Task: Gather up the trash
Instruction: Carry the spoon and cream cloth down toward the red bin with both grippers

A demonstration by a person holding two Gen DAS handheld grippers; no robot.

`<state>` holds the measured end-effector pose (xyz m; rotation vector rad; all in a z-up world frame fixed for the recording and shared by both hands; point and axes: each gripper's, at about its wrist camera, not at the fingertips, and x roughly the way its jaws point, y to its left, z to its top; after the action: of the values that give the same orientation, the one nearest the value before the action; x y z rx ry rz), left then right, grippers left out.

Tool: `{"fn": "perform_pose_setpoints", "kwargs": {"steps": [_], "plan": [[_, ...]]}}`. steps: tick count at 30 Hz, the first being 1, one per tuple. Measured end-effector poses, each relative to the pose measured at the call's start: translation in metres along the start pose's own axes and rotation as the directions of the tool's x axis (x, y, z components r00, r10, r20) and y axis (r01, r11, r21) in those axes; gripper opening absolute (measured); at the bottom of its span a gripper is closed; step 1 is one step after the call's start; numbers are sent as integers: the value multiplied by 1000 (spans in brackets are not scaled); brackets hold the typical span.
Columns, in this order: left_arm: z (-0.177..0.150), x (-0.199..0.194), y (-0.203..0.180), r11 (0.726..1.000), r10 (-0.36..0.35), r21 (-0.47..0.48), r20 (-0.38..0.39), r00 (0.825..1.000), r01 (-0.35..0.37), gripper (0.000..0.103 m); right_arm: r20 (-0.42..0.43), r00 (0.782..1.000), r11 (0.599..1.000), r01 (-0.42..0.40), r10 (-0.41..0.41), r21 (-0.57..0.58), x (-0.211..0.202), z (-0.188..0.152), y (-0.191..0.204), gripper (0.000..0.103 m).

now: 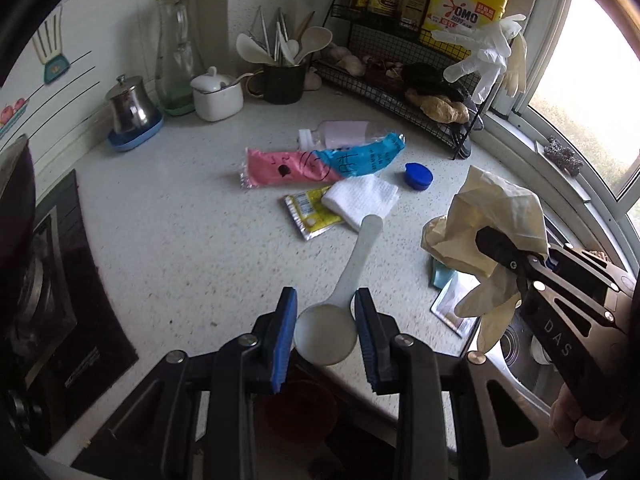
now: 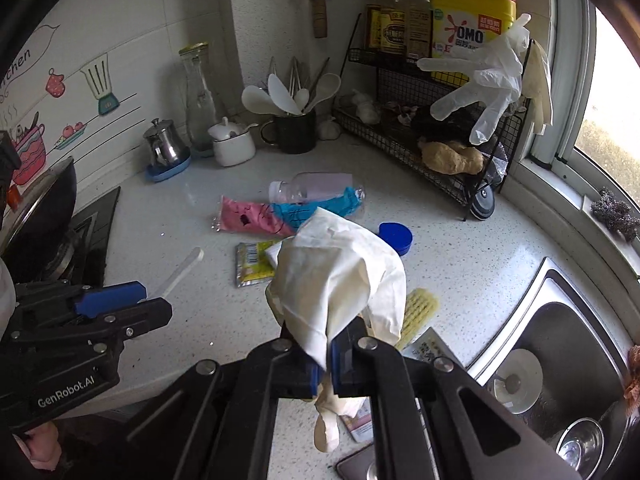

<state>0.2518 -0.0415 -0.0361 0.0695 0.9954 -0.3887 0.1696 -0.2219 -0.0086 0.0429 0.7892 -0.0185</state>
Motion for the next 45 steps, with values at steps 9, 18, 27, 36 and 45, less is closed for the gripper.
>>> {"fn": "perform_pose_setpoints", "kwargs": {"steps": [9, 18, 27, 36, 45], "plan": [[-112, -50, 46, 992, 55, -107, -52, 997, -60, 27, -68, 993, 992, -103, 98, -72, -40, -74, 71, 4], [-202, -51, 66, 975, 38, -210, -136, 990, -66, 27, -195, 973, 976, -157, 126, -149, -42, -141, 109, 4], [-267, 2, 76, 965, 14, -252, -235, 972, -75, 27, -329, 936, 966, -191, 124, -177, -1, -205, 124, 4], [-327, 124, 101, 961, -5, -263, -319, 948, -83, 27, -392, 914, 969, -186, 110, -163, 94, -284, 126, 4], [-364, 257, 112, 960, -73, -278, -380, 922, -38, 28, -438, 895, 986, -141, 90, -86, 197, -337, 116, 4]]}}
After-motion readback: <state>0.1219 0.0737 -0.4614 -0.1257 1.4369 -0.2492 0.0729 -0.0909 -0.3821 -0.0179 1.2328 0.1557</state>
